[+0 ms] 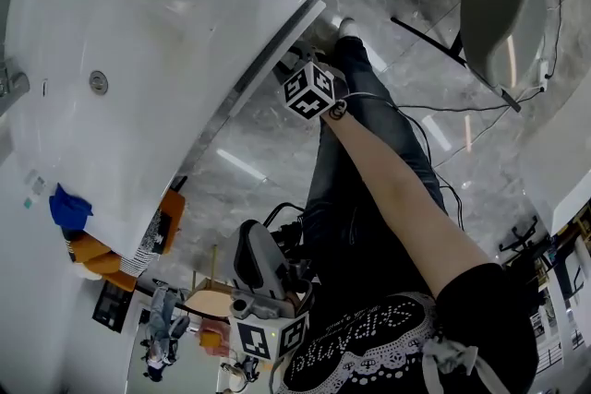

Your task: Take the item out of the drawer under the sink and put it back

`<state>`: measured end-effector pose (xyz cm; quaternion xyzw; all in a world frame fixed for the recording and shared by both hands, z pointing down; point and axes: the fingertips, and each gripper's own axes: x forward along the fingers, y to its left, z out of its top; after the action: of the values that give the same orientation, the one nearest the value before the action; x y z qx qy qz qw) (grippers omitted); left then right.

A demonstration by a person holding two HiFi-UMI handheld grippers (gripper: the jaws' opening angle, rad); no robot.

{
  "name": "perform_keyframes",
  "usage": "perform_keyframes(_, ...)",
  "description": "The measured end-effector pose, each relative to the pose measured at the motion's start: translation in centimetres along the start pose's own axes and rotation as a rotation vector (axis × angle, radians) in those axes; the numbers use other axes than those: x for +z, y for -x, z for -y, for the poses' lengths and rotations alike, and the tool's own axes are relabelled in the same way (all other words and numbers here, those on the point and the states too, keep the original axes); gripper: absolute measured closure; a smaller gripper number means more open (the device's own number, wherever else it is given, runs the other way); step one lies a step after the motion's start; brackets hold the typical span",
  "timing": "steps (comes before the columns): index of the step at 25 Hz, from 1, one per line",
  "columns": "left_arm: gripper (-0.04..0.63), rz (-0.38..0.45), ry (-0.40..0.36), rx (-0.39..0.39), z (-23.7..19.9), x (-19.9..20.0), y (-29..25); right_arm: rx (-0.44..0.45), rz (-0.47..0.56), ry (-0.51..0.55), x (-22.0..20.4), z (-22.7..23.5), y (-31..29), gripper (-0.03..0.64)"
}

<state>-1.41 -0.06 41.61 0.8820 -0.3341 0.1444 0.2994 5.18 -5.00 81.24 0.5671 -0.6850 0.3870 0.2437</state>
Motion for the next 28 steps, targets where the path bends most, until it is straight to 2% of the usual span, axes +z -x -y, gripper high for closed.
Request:
perform_keyframes(9,0.591,-0.008,-0.008,-0.014,0.4,-0.1,-0.3,0.019,-0.016,0.004,-2.2,-0.5,1.4,0.477)
perform_keyframes(28,0.591,-0.024,0.002,-0.015,-0.3,-0.2,-0.7,0.008,0.016,-0.004,-2.2,-0.4,1.6,0.476)
